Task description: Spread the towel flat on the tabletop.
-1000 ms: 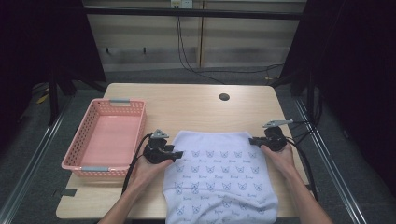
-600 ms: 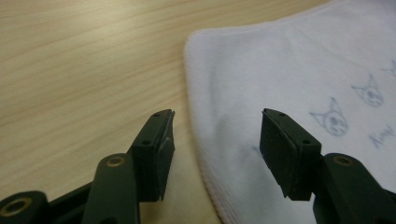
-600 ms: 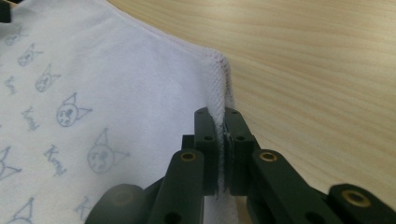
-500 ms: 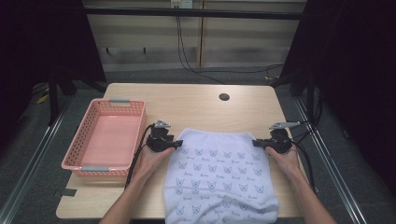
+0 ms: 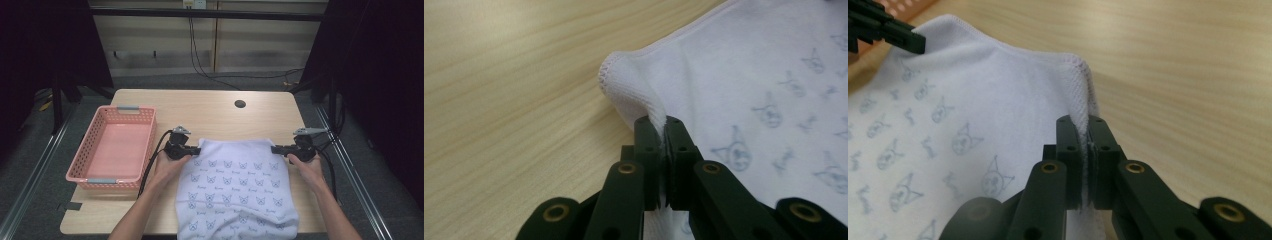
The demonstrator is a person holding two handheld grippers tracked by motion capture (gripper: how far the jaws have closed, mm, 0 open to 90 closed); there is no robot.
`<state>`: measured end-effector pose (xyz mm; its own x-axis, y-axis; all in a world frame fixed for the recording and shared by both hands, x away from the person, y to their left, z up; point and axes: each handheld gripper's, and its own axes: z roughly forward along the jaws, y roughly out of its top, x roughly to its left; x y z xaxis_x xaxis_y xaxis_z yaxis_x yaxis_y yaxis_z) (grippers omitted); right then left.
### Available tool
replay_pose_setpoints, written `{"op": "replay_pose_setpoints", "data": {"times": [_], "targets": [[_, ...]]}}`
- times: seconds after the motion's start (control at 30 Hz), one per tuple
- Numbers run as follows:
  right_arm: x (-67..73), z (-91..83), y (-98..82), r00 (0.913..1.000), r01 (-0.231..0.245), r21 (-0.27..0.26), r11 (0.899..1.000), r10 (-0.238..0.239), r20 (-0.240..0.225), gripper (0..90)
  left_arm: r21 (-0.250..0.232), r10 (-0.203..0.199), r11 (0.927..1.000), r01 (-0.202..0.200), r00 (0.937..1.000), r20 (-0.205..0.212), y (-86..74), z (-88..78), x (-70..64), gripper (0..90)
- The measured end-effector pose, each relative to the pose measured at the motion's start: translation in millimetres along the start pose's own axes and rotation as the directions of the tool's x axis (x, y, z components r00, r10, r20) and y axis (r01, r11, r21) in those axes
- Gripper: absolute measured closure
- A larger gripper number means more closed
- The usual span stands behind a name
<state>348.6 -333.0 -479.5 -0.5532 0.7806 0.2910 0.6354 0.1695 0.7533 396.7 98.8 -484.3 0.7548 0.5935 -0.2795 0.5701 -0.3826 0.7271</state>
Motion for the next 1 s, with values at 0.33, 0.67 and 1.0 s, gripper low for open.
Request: {"op": "replay_pose_setpoints", "data": {"times": [0.33,0.67,1.0], "targets": [[8.9,-25.2,46.9,0.999,0.012,-0.134,0.991,-0.017,-0.041,86.7,-0.135,0.038,0.9901,-0.041,0.999,-0.023,37.1,-64.7,-5.6,86.9],[24.9,-37.2,103.7,0.9961,0.083,-0.183,0.98,-0.087,-0.014,86.9,-0.208,0.052,0.9756,-0.069,0.9949,-0.087,65.1,-95.7,3.9,87.0],[26.0,-53.9,158.3,0.9955,0.094,-0.26,0.961,-0.087,0.038,87.2,-0.287,0.077,0.952,-0.107,0.9903,-0.116,112.5,-117.5,6.0,87.0]]}}
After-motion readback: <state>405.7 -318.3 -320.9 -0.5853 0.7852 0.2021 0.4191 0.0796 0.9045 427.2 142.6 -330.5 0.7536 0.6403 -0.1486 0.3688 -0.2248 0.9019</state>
